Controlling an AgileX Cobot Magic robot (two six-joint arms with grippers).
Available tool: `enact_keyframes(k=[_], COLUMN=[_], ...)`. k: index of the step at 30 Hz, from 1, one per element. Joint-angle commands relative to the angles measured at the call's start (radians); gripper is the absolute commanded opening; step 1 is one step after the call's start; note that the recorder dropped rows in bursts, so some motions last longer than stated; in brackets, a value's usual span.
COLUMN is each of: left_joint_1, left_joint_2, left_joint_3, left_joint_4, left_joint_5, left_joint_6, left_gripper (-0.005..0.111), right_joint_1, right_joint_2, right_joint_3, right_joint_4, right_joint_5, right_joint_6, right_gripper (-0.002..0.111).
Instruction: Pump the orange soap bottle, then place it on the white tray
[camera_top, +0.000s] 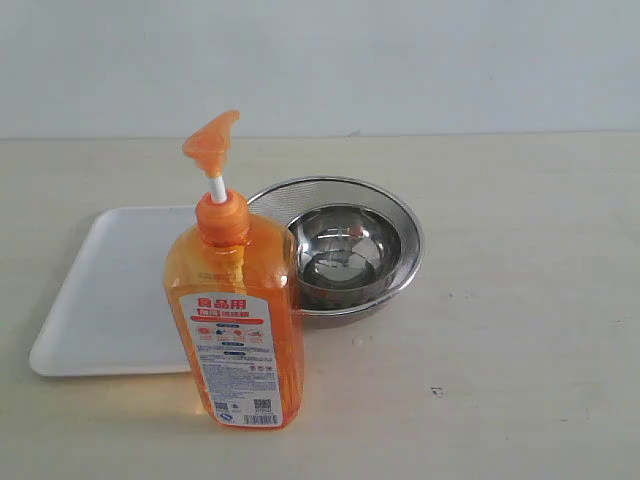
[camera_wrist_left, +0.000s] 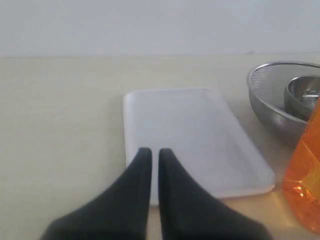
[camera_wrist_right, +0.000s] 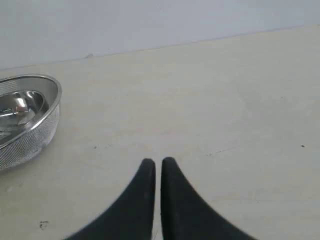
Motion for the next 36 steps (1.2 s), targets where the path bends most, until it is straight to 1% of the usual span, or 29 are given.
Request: enact_keyframes(k=[1,5,7,14,16,18,23,27,32,36], left_joint_1=[0.002,0.002,0.002,0.002,0.002,0.002,0.002,0.002,0.002,0.002], left_joint_2=[-0.003,-0.003,-0.003,-0.003,-0.003,-0.003,-0.003,-0.003,-0.003,-0.003], left_joint_3=[0.004,0.003,-0.024,-0.179,-0.212,-0.23,-0.235,-0.235,-0.235,-0.235], left_joint_4=[0.005,-0.001,-0.035,-0.214,-0.302,-0.327,-0.329,-0.344,-0.438,-0.441], left_joint_5=[-0.006,-0.043,-0.061,-0.09,-0.09,-0.092,-0.138,-0.124,-0.104,-0.13], left_joint_6=[0.005,0.005,0.003,-0.019,-0.026,-0.026,-0.026,-0.033,-0.055,-0.055], left_gripper=[0.005,0.005,0.005,0.005,0.005,0.005,0.005,0.005,0.005,0.005], right_joint_1=[-0.005,-0.005,-0.005,-0.005,-0.005,-0.005,-0.005,-0.005,-0.005,-0.005], right_joint_2=[-0.004,-0.004,-0.004,-0.004,-0.004,-0.004,-0.004,-0.004,-0.004,-0.004], right_joint_3=[-0.001,-0.001,-0.001,-0.001,-0.001,-0.001,-0.001,-0.001,-0.001,-0.001], right_joint_4=[0.001,0.001,0.001,0.001,0.001,0.001,0.001,0.001,0.001,0.001], right_joint_5=[-0.01,-0.01,-0.01,-0.01,-0.01,-0.01,-0.01,-0.01,-0.01,-0.01], right_joint_6=[-0.006,-0.006,-0.006,-0.006,-0.006,-0.006,-0.006,-0.006,-0.006,-0.006], right_gripper=[0.0,0.0,0.0,0.0,0.0,0.0,0.0,0.0,0.0,0.0])
